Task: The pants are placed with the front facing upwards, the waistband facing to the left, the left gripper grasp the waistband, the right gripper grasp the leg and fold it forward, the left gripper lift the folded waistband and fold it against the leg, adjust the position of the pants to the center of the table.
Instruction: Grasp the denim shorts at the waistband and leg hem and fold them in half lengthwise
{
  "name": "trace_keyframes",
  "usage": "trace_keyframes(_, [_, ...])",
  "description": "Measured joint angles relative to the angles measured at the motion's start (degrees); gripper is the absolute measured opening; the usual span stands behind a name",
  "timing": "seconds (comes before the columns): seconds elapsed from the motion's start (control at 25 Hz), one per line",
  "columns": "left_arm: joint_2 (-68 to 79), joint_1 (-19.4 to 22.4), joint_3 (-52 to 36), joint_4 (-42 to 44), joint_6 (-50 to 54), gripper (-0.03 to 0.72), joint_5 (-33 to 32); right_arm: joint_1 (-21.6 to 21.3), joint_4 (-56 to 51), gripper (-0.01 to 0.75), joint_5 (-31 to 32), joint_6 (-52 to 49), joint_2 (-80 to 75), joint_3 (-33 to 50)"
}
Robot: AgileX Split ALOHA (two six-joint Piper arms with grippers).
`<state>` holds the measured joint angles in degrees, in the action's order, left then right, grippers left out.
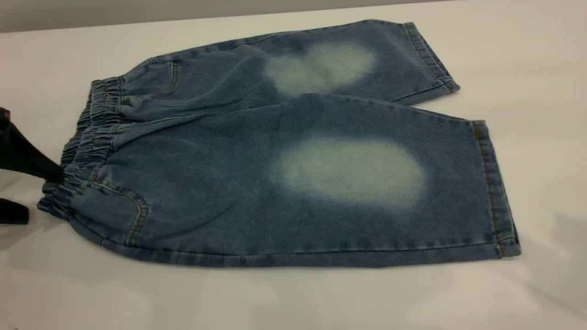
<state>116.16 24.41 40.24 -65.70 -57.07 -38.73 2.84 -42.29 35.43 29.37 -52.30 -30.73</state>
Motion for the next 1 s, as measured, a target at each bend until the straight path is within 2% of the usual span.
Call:
trace_keyframes(0.16, [1.98,0.0,0.0,-3.66,-2.03,0.586,0.42,0.0,0.0,0.477,0.0,0.23,0.0,0.0])
trace_keyframes(0.44, [6.33,0.0,0.11,-8.1,-3.85,0.577,-2.92,0.0,0.0,0.477,0.0,0.23,0.0,0.0])
trace_keyframes(0.6, [7.02,0.0,0.05,-11.36,-7.01,0.533,-2.84,0.0,-0.62,0.477,2.6,-0.96,-0.39,0.0])
trace_keyframes(0.72, [7.13,-0.03,0.01,-11.58,-7.32,0.442,-1.59,0.0,-1.98,0.477,6.59,-1.09,-2.32,0.0])
trace_keyframes(0.84, [7.2,-0.03,0.01,-11.59,-7.38,0.295,0.14,0.0,-4.29,0.477,9.61,-1.14,-4.61,0.0])
trace_keyframes(1.0, [7.28,-0.03,0.01,-11.81,-7.45,0.12,0.92,0.0,-7.16,0.477,9.79,-1.23,-9.69,0.0])
